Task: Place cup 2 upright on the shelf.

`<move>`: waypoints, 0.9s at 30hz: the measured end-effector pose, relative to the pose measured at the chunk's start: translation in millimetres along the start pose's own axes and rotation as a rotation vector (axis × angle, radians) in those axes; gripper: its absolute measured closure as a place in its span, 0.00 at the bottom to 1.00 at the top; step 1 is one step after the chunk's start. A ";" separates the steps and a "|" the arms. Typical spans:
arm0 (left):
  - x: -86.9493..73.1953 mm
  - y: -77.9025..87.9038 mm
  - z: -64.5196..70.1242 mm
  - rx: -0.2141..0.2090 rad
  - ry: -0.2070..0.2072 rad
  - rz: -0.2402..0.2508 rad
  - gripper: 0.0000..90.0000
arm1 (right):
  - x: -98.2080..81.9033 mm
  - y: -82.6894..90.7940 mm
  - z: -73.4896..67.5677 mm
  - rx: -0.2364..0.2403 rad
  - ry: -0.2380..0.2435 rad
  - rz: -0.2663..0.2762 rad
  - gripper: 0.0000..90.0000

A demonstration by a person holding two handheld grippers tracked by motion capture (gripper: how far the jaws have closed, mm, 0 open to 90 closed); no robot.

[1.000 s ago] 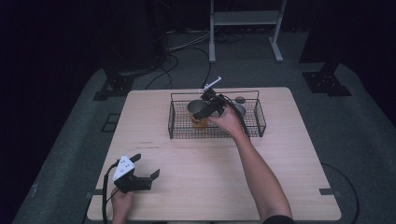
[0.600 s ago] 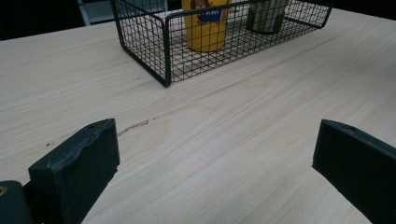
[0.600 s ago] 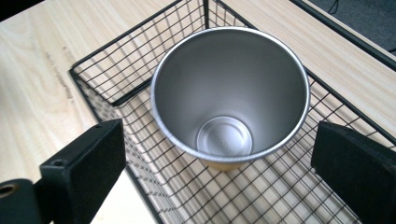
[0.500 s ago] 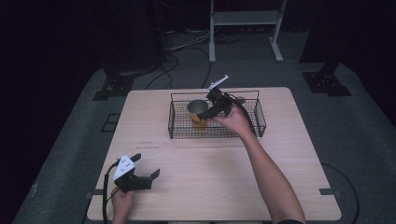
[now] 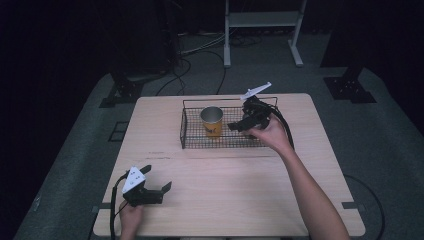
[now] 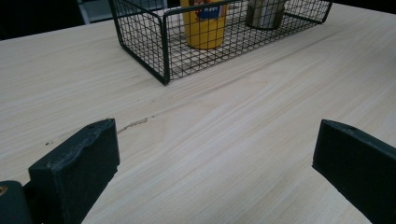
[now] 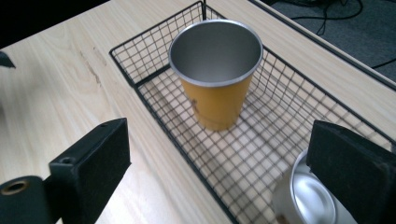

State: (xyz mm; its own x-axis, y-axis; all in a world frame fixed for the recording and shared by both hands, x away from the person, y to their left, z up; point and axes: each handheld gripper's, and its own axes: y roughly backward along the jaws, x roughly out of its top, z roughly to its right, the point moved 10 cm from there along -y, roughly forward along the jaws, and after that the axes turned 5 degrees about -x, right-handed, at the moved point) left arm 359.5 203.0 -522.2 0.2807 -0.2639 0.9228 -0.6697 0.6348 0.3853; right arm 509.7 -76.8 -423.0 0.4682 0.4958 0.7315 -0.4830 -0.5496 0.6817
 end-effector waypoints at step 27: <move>-0.3 0.1 -0.3 0.002 -0.004 -0.003 0.00 | -80.5 66.3 -7.4 -0.014 -0.010 0.060 0.11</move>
State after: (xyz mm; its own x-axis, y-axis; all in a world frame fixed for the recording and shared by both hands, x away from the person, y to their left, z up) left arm 359.7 203.4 -522.5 0.2797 -0.2684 0.9218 -0.6703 0.6328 0.3877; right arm 434.6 -148.2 -436.6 0.4453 0.4551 0.7711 -0.5207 -0.5689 0.6365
